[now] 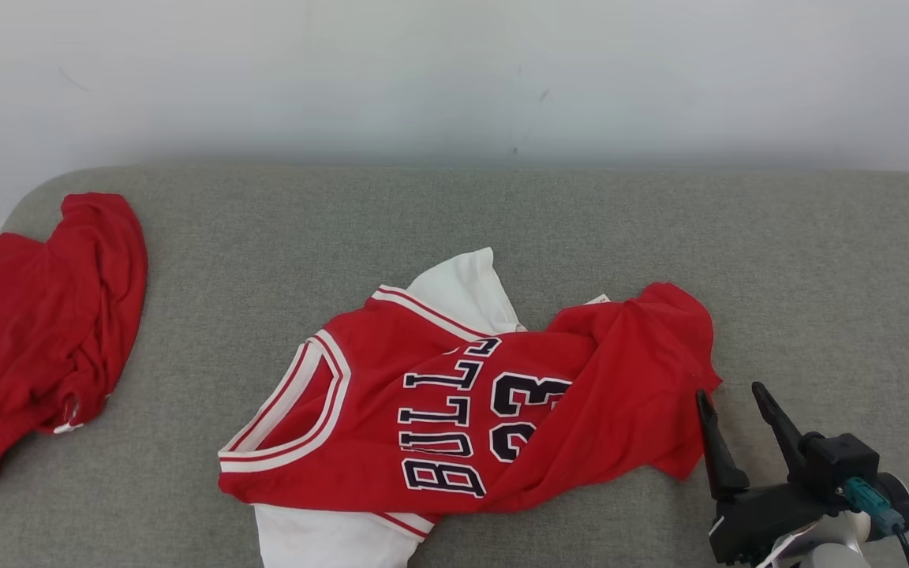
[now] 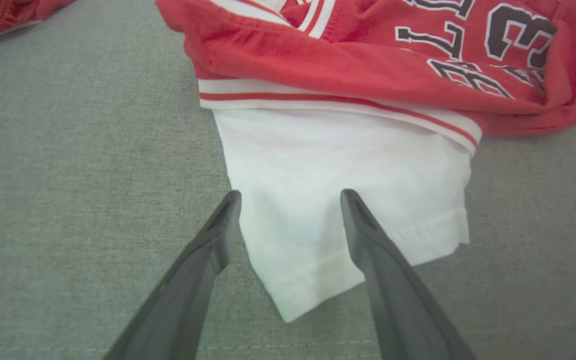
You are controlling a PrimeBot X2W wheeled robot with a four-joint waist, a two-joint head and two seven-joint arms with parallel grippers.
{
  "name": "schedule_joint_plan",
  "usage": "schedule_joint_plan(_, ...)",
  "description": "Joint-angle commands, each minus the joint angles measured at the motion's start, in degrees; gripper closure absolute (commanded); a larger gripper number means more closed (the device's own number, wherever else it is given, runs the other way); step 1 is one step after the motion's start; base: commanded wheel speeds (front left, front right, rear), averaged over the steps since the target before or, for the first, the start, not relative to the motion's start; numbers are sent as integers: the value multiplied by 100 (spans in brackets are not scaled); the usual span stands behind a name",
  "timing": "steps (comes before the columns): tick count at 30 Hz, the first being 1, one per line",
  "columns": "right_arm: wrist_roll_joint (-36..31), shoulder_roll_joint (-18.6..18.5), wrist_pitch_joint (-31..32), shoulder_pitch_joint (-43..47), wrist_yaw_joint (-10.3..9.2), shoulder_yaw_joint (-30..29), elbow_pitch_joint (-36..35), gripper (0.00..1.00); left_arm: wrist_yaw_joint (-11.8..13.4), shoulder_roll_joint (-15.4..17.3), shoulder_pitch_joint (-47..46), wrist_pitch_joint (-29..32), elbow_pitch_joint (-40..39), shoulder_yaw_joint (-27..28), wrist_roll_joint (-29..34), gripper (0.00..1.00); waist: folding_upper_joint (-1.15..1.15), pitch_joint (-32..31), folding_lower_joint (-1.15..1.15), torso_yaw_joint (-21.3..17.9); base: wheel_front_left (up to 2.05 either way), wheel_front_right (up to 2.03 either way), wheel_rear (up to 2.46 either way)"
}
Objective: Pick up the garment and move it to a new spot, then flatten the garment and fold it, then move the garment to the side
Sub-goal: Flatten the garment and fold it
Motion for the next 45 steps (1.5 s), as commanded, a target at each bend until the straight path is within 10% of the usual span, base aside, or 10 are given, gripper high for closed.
schedule_joint_plan(1, 68, -49, -1, -119, -13, 84, 147, 0, 11, 1, -73, -21, 122, -18, -59, 0, 0, 53, 0, 34, 0, 0, 0)
schedule_joint_plan(22, 347, -261, -1, -1094, -13, 719, 1468, 0, 4, -16, -653, -12, 1018, -311, -690, 0, 0, 309, 0, 165, 0, 0, 0)
schedule_joint_plan(23, 373, -255, -1, -1121, -13, 765, 1562, 59, 4, -14, -695, 2, 1091, -353, -758, 0, 0, 317, 0, 169, 0, 0, 0)
schedule_joint_plan(24, 401, -245, -1, -1165, -13, 797, 1623, 81, 4, -16, -723, 15, 1191, -438, -878, 0, 0, 321, 0, 171, 0, 0, 0)
schedule_joint_plan(25, 427, -251, -1, -1215, -13, 811, 1654, 100, -6, -27, -749, 21, 1306, -557, -1007, 22, 0, 325, 0, 180, 0, 0, 0)
schedule_joint_plan(27, 480, -260, -1, -1254, -13, 814, 1623, 100, -22, -55, -843, 37, 1493, -801, -1081, 100, 0, 319, 0, 193, 0, 0, 0)
schedule_joint_plan(45, 796, -191, -1, 212, -13, 525, -151, 100, 6, -2, -209, -20, -316, -235, -1165, 100, 0, 88, 0, 63, 0, 0, 0)
